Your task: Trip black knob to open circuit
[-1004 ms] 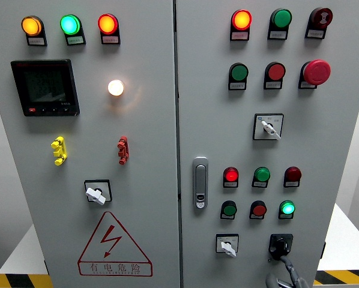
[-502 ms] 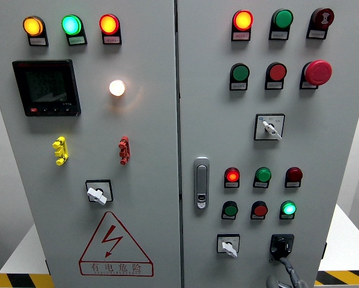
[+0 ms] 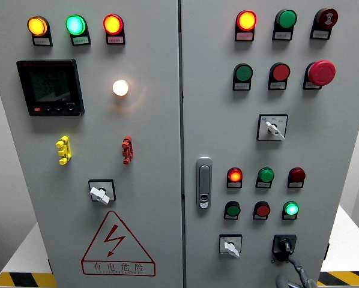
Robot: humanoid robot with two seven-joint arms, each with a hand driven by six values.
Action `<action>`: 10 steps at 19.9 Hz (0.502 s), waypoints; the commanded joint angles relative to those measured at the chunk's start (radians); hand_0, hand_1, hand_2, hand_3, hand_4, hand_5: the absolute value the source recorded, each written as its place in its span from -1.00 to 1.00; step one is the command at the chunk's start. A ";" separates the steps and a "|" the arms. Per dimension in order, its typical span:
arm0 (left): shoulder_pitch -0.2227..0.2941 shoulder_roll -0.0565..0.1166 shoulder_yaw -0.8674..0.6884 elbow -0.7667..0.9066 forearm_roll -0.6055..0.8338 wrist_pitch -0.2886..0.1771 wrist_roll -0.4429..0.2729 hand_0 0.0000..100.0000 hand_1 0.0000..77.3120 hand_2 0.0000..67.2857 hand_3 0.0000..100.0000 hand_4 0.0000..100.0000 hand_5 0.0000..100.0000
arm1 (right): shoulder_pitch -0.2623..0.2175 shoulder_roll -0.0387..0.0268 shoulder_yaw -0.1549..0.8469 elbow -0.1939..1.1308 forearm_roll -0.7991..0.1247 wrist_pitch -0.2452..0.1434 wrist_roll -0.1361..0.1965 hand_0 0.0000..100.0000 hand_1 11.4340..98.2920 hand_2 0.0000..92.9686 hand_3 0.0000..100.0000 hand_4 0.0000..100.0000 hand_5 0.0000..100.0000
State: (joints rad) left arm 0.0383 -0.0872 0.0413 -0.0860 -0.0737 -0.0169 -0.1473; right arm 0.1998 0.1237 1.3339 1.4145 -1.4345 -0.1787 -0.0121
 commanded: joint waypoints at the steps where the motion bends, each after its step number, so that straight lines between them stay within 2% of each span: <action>1: 0.000 0.000 0.000 0.000 0.000 0.000 0.000 -1.00 -0.90 -0.62 -0.57 -0.87 -0.97 | 0.001 -0.0040 0.007 0.003 0.000 -0.002 -0.002 0.61 -0.15 -0.85 0.85 0.95 1.00; 5: 0.000 0.000 0.000 0.000 0.000 0.000 0.000 -1.00 -0.91 -0.62 -0.57 -0.87 -0.97 | -0.002 -0.0270 0.011 0.006 0.000 -0.005 -0.002 0.60 -0.16 -0.85 0.85 0.95 1.00; 8: 0.000 0.000 0.000 0.000 0.000 0.000 0.000 -1.00 -0.90 -0.62 -0.57 -0.87 -0.97 | -0.010 -0.0377 0.024 0.018 0.000 -0.005 -0.002 0.60 -0.16 -0.85 0.85 0.95 1.00; 10: 0.000 0.000 0.000 0.000 0.000 0.000 0.000 -1.00 -0.90 -0.62 -0.57 -0.87 -0.97 | -0.033 -0.0454 0.024 0.041 -0.001 -0.007 -0.002 0.60 -0.16 -0.85 0.85 0.95 1.00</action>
State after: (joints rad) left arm 0.0384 -0.0875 0.0413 -0.0864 -0.0736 -0.0169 -0.1473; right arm 0.1826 0.0842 1.3561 1.4386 -1.4342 -0.1844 -0.0139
